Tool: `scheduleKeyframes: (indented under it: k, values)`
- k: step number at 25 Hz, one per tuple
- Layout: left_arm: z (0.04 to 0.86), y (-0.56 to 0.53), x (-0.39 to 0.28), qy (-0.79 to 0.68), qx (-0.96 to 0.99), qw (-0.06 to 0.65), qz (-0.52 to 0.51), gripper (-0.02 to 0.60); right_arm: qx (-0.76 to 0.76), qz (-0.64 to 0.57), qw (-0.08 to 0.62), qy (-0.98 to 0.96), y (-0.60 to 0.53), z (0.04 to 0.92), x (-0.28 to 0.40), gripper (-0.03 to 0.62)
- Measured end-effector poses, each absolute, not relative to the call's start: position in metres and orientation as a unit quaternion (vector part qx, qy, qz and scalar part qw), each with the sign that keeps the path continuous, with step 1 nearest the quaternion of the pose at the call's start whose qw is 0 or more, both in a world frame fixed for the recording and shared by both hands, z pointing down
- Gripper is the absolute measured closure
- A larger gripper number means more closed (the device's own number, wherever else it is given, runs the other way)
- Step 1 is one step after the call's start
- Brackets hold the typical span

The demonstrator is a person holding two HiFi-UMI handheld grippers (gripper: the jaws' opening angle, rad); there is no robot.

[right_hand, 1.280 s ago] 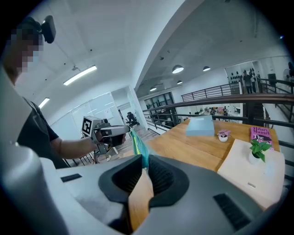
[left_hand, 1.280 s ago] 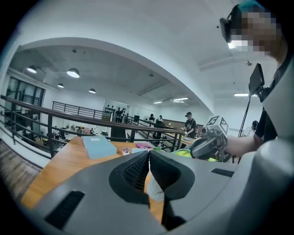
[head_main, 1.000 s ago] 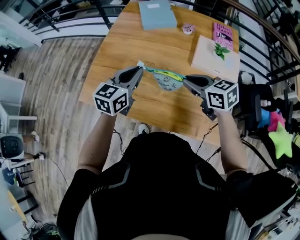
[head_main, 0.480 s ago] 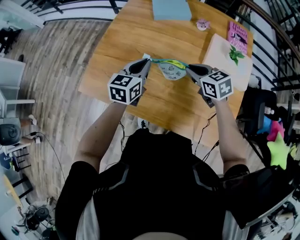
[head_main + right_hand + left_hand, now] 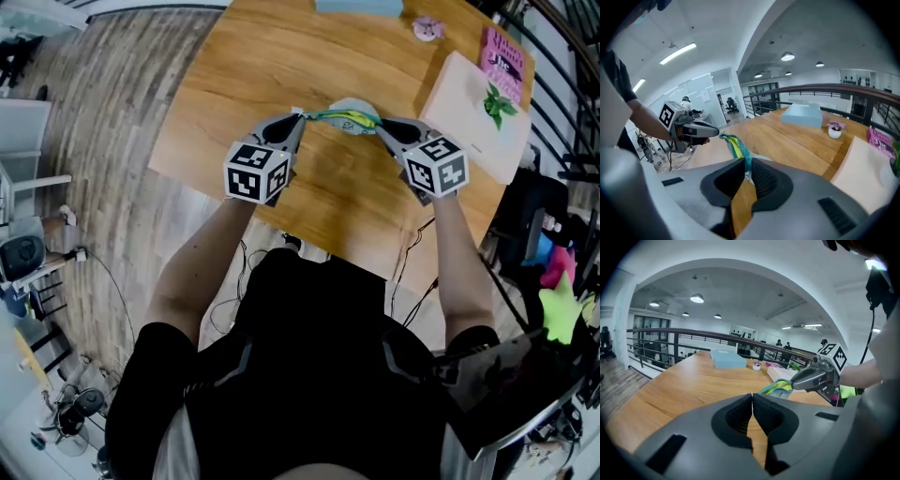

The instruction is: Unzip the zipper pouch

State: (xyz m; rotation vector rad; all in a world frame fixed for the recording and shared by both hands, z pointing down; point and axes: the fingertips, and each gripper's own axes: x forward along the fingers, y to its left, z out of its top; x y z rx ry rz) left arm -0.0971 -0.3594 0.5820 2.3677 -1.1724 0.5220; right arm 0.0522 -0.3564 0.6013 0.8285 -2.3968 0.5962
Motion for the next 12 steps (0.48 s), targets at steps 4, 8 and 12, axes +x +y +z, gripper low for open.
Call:
scheduleKeyframes:
  k: [4, 8, 12]
  values:
    - [0.612, -0.347, -0.097, -0.422, 0.847, 0.244, 0.213, 0.549, 0.292, 0.247, 0.286, -0.879, -0.337, 0.635, 0.053, 0.540]
    - [0.641, -0.330, -0.094, -0.409, 0.838, 0.268, 0.243, 0.549, 0.282, 0.283, 0.296, -0.867, -0.319, 0.658, 0.054, 0.542]
    - [0.667, -0.319, -0.091, -0.406, 0.825, 0.290, 0.264, 0.549, 0.257, 0.316, 0.316, -0.857, -0.301, 0.681, 0.054, 0.540]
